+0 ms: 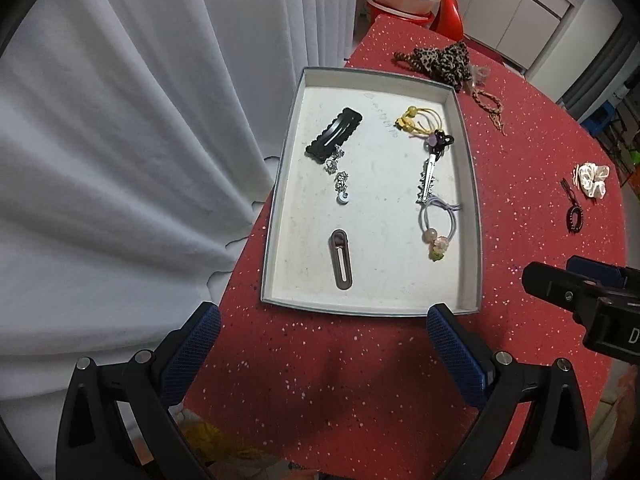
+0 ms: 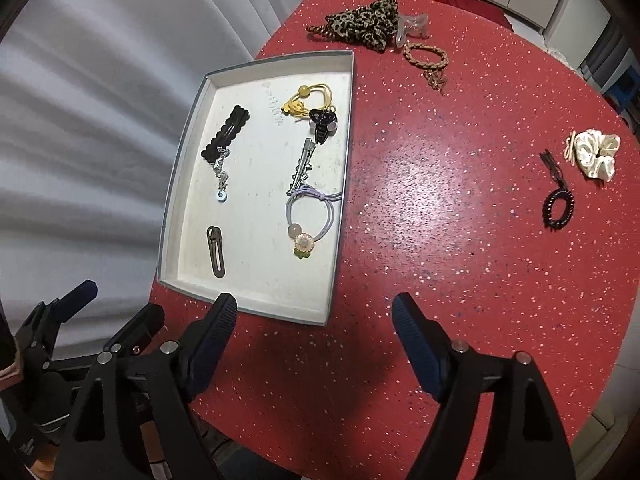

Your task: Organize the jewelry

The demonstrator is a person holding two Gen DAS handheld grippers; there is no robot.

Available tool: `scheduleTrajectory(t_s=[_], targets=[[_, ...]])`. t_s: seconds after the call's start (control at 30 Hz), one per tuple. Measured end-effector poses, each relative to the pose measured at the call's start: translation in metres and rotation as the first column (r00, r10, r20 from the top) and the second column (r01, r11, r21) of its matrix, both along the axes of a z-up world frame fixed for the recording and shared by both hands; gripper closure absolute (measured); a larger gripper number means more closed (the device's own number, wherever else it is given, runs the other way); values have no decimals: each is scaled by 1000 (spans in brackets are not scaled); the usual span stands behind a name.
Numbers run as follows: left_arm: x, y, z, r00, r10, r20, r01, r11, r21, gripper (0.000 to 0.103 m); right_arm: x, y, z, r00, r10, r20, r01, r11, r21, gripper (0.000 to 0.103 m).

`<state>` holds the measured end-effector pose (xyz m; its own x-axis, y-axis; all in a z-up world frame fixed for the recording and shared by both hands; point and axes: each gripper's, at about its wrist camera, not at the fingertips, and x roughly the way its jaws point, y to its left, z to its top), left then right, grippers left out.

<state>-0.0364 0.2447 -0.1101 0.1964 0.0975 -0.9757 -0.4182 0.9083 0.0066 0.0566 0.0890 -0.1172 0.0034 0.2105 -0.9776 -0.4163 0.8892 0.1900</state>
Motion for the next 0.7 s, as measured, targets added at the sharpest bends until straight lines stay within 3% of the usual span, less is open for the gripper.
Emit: scheduleTrajectory(t_s=[0.6, 0.67, 0.7], targets=[[-14, -21, 59, 998, 6, 57, -8, 999, 39, 0, -9, -15, 59, 993, 18, 118, -24, 999, 42, 17], [-15, -24, 63, 998, 3, 63, -6, 999, 45, 0, -10, -17, 64, 990, 15, 137, -23, 998, 54, 0], [-15, -25, 65, 998, 2, 65, -5, 999, 47, 0, -10, -18, 67, 989, 13, 148, -22, 998, 64, 0]])
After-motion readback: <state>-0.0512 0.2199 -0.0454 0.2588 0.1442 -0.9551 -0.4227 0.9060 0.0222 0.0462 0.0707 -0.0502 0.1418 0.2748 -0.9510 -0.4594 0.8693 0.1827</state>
